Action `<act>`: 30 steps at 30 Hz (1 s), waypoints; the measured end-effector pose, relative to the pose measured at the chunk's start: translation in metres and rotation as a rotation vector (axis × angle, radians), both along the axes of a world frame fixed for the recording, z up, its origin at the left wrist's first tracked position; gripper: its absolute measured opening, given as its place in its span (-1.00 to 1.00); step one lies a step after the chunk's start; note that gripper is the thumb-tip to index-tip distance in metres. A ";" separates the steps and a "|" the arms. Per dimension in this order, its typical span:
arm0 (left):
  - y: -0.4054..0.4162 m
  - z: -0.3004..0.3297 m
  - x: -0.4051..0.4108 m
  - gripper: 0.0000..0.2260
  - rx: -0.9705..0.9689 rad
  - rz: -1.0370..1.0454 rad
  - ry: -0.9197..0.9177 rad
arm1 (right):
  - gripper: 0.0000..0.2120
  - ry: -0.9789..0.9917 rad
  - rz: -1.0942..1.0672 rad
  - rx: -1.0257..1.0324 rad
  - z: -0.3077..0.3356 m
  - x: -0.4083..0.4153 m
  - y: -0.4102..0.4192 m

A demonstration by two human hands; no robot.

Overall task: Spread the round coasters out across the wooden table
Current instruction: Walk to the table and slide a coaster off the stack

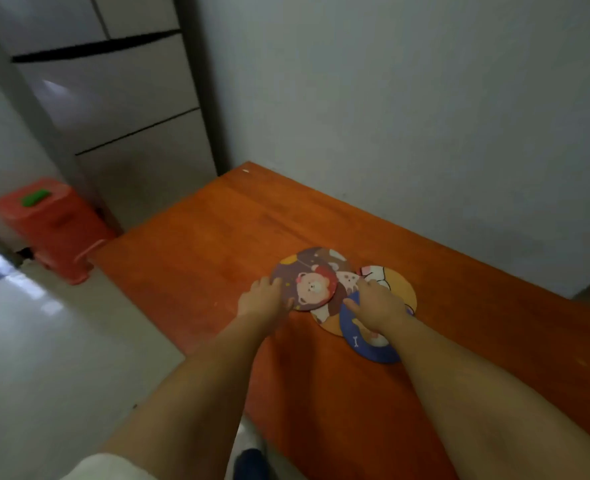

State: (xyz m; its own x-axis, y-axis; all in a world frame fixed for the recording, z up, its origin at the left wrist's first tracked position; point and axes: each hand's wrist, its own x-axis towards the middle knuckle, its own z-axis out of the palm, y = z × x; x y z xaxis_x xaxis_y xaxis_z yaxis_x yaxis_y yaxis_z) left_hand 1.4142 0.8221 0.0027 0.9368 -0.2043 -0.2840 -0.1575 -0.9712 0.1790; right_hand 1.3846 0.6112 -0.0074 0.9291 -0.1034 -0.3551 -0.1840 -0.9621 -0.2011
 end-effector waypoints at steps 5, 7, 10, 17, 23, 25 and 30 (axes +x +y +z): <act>0.005 -0.028 0.081 -0.54 -0.060 -0.042 0.149 | -0.59 0.089 -0.209 0.069 -0.019 0.050 0.019; 0.006 -0.039 0.105 -0.54 -0.115 0.002 0.203 | -0.60 0.108 -0.297 0.108 -0.026 0.063 0.028; 0.002 -0.051 0.128 -0.57 -0.142 0.031 0.247 | -0.59 0.125 -0.402 0.146 -0.039 0.078 0.039; -0.015 -0.068 0.136 -0.55 -0.071 0.014 0.202 | -0.58 0.084 -0.548 0.121 -0.058 0.094 0.053; -0.016 -0.070 0.142 -0.57 -0.208 0.199 0.243 | -0.77 0.064 -0.656 0.220 -0.068 0.100 0.050; -0.013 -0.069 0.145 -0.70 -0.243 0.212 0.215 | -0.83 0.078 -0.637 0.231 -0.065 0.100 0.048; 0.005 -0.050 0.153 -0.83 -0.384 0.171 0.234 | -0.83 0.069 -0.594 0.279 -0.053 0.095 0.049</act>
State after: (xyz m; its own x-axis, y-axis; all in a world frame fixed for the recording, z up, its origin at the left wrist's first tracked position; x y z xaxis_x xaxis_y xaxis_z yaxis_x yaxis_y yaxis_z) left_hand 1.5672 0.8268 -0.0478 0.8859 -0.1844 -0.4256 0.0858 -0.8366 0.5411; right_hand 1.4800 0.6605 -0.0600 0.7167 -0.4867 -0.4995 -0.6887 -0.6065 -0.3972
